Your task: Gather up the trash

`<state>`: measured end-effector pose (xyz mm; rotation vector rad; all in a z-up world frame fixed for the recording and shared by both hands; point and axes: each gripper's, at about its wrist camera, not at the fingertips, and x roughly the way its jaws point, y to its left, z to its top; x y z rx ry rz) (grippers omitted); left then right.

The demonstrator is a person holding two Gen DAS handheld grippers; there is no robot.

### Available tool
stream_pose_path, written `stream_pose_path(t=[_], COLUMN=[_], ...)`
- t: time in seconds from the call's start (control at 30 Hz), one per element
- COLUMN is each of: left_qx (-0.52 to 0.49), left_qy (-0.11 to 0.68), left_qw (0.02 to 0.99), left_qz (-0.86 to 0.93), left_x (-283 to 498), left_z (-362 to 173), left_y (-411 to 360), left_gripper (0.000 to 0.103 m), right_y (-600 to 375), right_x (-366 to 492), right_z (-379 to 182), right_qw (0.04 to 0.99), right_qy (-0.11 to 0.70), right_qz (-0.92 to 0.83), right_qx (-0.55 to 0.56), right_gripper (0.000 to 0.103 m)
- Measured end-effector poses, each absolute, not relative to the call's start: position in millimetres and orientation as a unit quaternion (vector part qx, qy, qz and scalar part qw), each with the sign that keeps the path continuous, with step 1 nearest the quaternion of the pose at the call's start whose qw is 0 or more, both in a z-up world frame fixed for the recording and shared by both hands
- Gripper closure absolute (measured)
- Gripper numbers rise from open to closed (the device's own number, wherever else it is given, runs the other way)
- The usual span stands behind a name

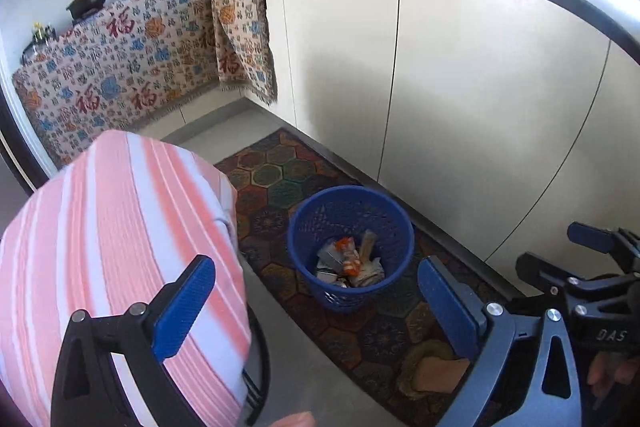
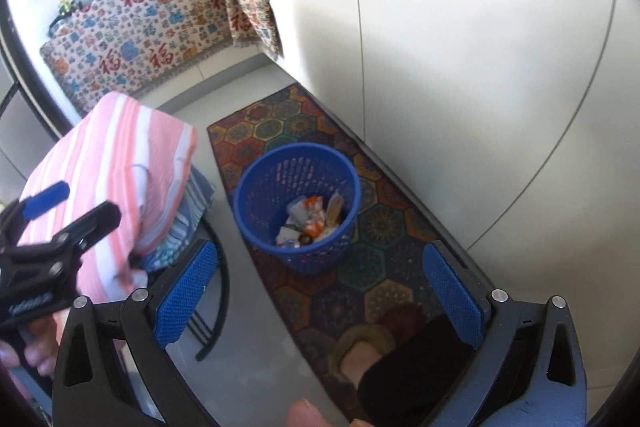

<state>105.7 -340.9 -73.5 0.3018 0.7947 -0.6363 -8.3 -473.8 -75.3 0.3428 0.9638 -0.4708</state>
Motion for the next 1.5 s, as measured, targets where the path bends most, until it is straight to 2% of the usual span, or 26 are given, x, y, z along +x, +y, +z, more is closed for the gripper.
stream_pose_path(t=[0.43, 1.5], left_qx=[0.122, 0.132], left_qy=[0.408, 0.42], left_qw=[0.853, 0.849], left_qz=[-0.301, -0.291], left_x=[105, 105], left_z=[-61, -72], left_y=[-316, -321], left_gripper=[0.0, 0.0], right_y=[-434, -433], right_x=[-11, -17], right_z=[-62, -62], right_qw=[0.849, 0.847], right_qy=[0.47, 0.469], right_qz=[-0.21, -0.218], right_qx=[0.122, 0.125], right_gripper=[0.0, 0.0])
